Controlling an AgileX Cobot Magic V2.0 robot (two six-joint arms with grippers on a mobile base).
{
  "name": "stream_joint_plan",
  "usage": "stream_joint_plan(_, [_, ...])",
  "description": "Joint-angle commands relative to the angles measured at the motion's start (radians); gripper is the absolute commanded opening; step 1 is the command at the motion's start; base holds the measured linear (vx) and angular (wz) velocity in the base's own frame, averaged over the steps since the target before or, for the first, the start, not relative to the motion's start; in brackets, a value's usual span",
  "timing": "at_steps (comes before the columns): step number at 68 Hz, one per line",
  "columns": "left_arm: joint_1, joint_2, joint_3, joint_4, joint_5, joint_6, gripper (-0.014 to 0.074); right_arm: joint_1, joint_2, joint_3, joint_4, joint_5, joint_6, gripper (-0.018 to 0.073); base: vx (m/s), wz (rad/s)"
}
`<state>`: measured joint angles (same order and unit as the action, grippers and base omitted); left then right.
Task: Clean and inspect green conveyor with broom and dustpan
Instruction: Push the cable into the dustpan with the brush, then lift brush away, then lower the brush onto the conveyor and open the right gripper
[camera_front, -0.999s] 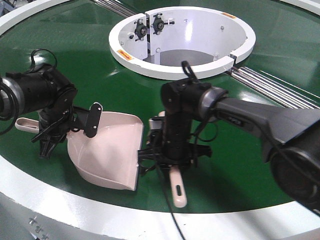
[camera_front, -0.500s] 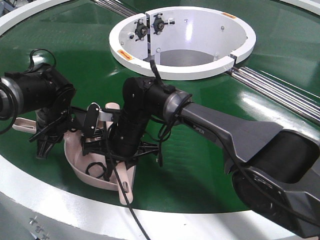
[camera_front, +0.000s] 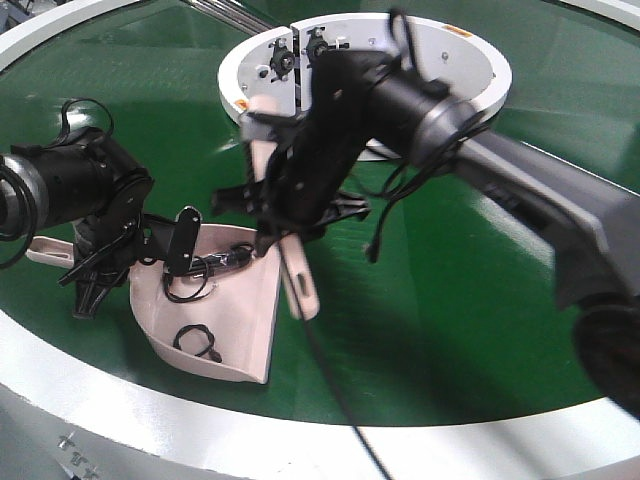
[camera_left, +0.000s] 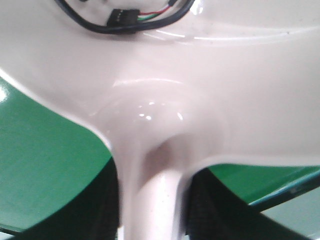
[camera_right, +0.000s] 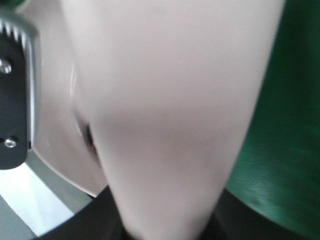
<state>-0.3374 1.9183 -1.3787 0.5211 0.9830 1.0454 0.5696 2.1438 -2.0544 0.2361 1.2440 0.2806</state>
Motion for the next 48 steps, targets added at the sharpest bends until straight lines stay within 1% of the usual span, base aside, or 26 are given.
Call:
stream_joint_plan(1, [-0.006,-0.051,-0.028,0.012,-0.018,-0.004,-0.0006,-0.049,-0.121,0.018,-0.009,0.047,-0.049,-0.0001,0.0,0.0])
stream_joint_plan(11, [-0.006,-0.051,-0.028,0.012,-0.018,-0.004,-0.0006,-0.139,-0.204,0.16,-0.013,0.047,-0.115,-0.0001,0.0,0.0])
stream_joint_plan(18, [-0.006,-0.051,-0.028,0.012,-0.018,-0.004,-0.0006,-0.205,-0.271,0.264,-0.04,0.046,-0.164,-0.0001,0.0,0.0])
stream_joint_plan(27, [-0.006,-0.051,-0.028,0.012,-0.018,-0.004,-0.0006,-0.295,-0.361,0.407,-0.116,0.046,-0.193,-0.0001,0.0,0.0])
stream_joint_plan(32, [-0.006,-0.051,-0.028,0.012,-0.018,-0.004,-0.0006,-0.345,-0.408,0.469,-0.169,0.046,-0.203,-0.0001,0.0,0.0])
stream_joint_plan(39, [-0.006,-0.051,-0.028,0.012,-0.018,-0.004,-0.0006,-0.409,-0.445,0.541,-0.214,0.046,-0.212,-0.0001,0.0,0.0])
stream_joint_plan(48, [-0.006,-0.051,-0.028,0.012,-0.018,-0.004,-0.0006,-0.461,-0.45,0.605,-0.263,0.046,-0.229,0.0001,0.0,0.0])
